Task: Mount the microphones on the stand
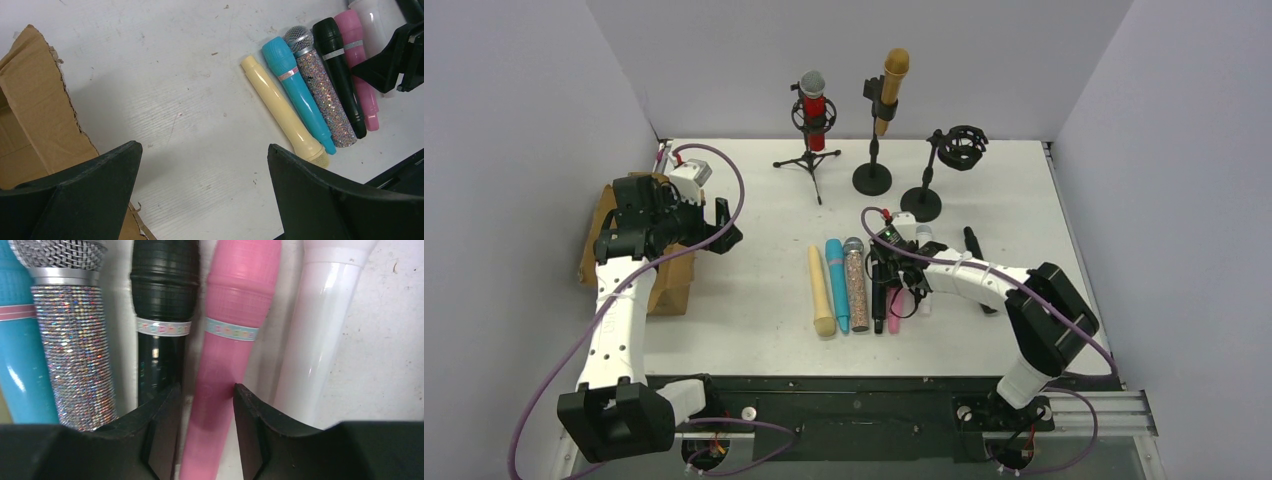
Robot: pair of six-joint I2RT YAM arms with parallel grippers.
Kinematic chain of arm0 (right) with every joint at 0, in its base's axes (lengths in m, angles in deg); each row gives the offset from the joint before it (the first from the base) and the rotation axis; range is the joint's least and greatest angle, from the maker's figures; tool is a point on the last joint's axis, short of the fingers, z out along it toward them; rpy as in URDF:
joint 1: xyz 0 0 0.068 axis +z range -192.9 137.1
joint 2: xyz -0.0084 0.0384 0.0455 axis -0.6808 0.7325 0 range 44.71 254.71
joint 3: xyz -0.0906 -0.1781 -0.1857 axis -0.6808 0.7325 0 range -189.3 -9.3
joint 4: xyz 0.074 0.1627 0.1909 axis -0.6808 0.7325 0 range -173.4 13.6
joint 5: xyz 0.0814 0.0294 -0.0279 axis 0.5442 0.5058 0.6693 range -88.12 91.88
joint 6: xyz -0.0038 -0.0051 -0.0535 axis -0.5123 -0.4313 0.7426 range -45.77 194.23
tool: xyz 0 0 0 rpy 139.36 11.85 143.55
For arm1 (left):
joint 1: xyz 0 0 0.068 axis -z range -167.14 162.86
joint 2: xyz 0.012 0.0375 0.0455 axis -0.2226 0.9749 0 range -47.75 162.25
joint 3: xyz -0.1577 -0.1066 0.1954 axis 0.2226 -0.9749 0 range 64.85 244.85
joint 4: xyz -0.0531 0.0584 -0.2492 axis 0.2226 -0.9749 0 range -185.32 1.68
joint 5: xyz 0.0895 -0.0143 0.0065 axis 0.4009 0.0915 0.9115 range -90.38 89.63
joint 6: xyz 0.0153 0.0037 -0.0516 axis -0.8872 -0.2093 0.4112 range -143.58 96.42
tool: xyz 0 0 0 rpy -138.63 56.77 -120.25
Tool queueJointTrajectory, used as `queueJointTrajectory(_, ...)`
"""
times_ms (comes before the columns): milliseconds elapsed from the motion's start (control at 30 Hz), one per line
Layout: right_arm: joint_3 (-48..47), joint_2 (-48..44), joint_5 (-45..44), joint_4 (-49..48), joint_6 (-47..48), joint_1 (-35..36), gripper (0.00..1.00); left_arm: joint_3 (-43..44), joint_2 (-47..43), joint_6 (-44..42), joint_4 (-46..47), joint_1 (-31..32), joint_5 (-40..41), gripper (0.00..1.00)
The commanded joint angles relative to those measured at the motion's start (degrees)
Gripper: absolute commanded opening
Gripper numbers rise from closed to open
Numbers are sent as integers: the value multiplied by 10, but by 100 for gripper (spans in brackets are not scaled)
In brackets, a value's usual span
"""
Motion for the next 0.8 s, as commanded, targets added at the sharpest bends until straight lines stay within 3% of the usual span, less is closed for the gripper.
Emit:
queueJointTrajectory(0, 3, 13, -14, -27, -2, -8, 40, 14, 1, 2, 2, -5, -17, 96)
queueJointTrajectory(600, 32, 43, -20, -52, -4, -8, 45, 13, 3, 6, 6, -4, -34, 96)
queueJointTrajectory(767, 27, 16, -23, -50, -5, -9, 33, 24, 3, 16, 5, -3, -51, 96)
